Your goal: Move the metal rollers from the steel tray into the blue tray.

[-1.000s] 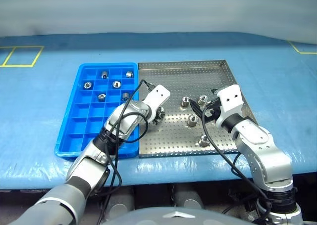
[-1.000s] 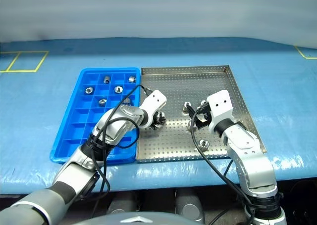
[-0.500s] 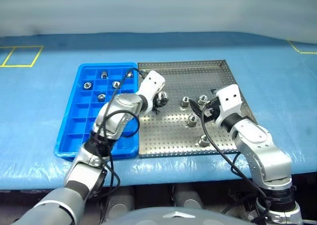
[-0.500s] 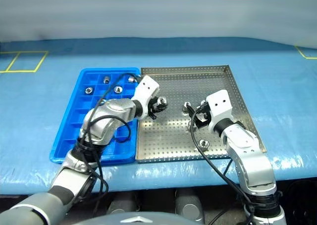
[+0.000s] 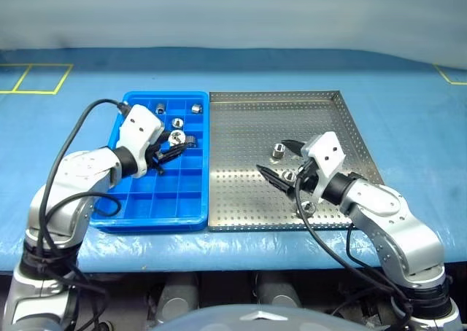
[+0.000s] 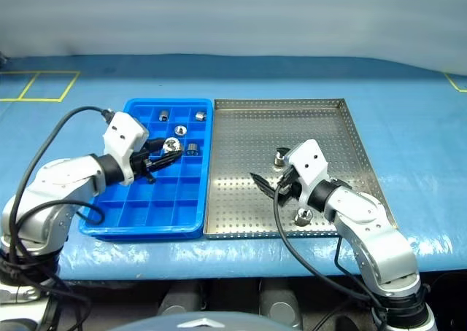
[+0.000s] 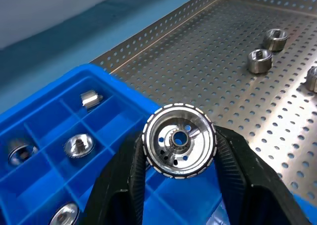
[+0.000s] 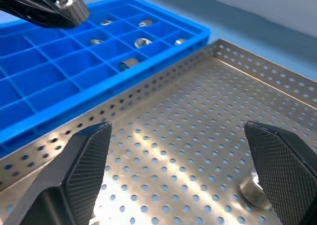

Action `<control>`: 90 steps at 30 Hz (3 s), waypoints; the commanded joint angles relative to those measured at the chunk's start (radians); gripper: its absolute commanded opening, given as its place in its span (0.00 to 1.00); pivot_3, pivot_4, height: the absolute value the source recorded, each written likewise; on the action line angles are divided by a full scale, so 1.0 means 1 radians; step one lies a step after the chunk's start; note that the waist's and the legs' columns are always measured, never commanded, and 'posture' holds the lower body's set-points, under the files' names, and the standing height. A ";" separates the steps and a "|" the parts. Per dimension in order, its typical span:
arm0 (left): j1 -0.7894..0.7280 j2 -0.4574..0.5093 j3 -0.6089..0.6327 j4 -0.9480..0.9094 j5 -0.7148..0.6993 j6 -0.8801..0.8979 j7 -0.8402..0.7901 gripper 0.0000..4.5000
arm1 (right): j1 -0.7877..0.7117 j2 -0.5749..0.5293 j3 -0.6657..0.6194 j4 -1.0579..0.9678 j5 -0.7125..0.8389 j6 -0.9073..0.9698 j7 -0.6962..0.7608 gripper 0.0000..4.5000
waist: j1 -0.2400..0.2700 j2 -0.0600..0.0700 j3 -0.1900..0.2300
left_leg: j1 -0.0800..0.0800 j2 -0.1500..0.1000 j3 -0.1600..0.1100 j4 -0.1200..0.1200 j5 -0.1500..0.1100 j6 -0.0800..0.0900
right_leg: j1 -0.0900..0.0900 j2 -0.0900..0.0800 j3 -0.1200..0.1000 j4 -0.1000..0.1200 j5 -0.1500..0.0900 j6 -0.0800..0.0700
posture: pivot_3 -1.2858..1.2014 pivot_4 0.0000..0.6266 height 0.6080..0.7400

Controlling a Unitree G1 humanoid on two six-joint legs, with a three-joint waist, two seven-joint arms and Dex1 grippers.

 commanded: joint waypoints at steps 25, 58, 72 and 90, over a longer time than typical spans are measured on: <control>0.097 0.011 0.139 0.113 0.110 0.079 0.278 0.37 | -0.011 0.017 0.040 0.014 -0.033 0.018 -0.081 1.00 | 0.015 -0.001 0.000 | 0.000 0.000 0.000 -0.001 0.000 0.000 | -0.001 0.000 -0.001 0.000 0.002 -0.004 | 0.54 0.24 1.00; -0.284 -0.324 -0.370 0.426 0.035 -0.262 -0.075 0.71 | 0.110 -0.101 -0.039 -0.050 -0.122 0.055 -0.128 1.00 | -0.022 0.000 0.000 | 0.000 -0.001 0.001 0.002 0.000 0.000 | 0.001 0.000 0.001 0.000 0.002 -0.001 | 0.48 0.24 1.00; -0.472 -0.518 -0.450 0.877 0.184 -0.450 -0.136 0.71 | 0.201 -0.055 -0.075 -0.132 -0.148 0.066 -0.193 1.00 | -0.086 0.000 0.000 | -0.001 -0.001 0.002 0.002 -0.001 0.001 | 0.000 0.000 0.003 0.000 0.001 0.002 | 0.43 0.24 1.00; -0.579 -0.649 -0.309 1.149 0.247 -0.527 0.029 0.71 | 0.216 0.006 -0.056 -0.137 -0.174 0.046 -0.235 1.00 | -0.128 0.000 0.000 | -0.001 -0.002 0.002 0.003 0.000 0.001 | 0.000 0.000 0.004 -0.001 0.002 0.005 | 0.41 0.24 1.00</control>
